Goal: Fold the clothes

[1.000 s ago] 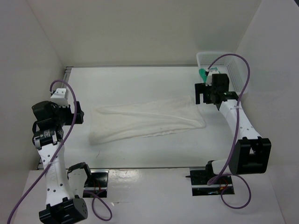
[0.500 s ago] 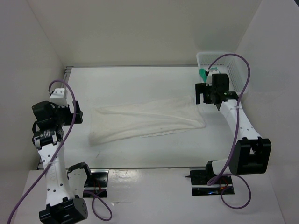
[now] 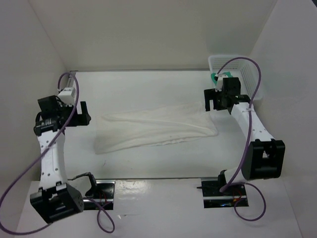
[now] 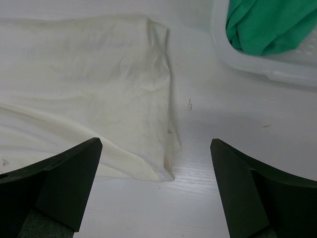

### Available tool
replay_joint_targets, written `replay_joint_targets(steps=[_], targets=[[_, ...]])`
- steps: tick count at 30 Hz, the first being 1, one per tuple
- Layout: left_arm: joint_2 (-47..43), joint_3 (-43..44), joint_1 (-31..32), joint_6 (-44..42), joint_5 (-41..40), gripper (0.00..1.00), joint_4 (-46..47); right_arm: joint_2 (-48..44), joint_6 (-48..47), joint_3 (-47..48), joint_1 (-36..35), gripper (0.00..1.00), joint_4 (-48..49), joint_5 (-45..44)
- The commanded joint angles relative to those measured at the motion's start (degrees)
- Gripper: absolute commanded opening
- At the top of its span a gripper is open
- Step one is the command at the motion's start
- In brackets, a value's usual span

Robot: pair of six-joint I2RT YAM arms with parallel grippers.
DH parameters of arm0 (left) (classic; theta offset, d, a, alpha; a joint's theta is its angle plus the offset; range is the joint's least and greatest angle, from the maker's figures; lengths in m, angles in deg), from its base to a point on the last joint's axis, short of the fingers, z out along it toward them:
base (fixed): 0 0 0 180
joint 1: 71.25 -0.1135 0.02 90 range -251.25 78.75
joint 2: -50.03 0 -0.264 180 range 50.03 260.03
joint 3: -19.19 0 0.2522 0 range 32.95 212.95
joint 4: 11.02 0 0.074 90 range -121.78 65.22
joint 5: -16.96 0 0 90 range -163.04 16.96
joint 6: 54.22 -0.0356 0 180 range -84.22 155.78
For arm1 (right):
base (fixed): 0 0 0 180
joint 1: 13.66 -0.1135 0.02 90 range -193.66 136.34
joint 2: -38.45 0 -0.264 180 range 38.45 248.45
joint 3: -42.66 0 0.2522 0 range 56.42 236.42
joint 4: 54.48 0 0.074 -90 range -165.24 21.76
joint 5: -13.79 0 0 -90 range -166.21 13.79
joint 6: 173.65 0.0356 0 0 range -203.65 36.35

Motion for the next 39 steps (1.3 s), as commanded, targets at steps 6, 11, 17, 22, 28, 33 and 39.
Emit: replay_joint_targets(steps=[6,11,17,22,28,33,39], targets=[[17.02,4.25,3.78,-4.97,-2.23,1.00,-2.01,5.70,-2.00,4.97,-2.14,0.99,-4.94,2.45],[27.76,9.07,5.54,-6.28,-4.71,1.00,-2.01,10.36,-3.23,6.72,-5.66,0.99,-6.00,-0.37],[38.64,10.30,5.54,-6.28,-0.23,1.00,4.13,9.67,-3.23,5.59,-5.66,0.99,-5.38,0.15],[45.70,13.56,5.54,-6.28,4.34,1.00,6.16,8.27,-3.23,4.53,-5.66,0.99,-4.85,1.38],[49.39,14.18,5.54,-7.43,5.49,1.00,8.80,8.26,-3.23,3.92,-6.19,0.99,-4.33,1.91],[50.89,13.48,6.07,-6.90,5.49,1.00,10.46,7.73,-3.23,3.92,-6.19,0.99,-3.80,0.25],[50.36,10.58,8.70,-6.90,2.33,0.98,11.17,7.20,-2.71,3.92,-6.19,0.99,-3.80,-0.28]])
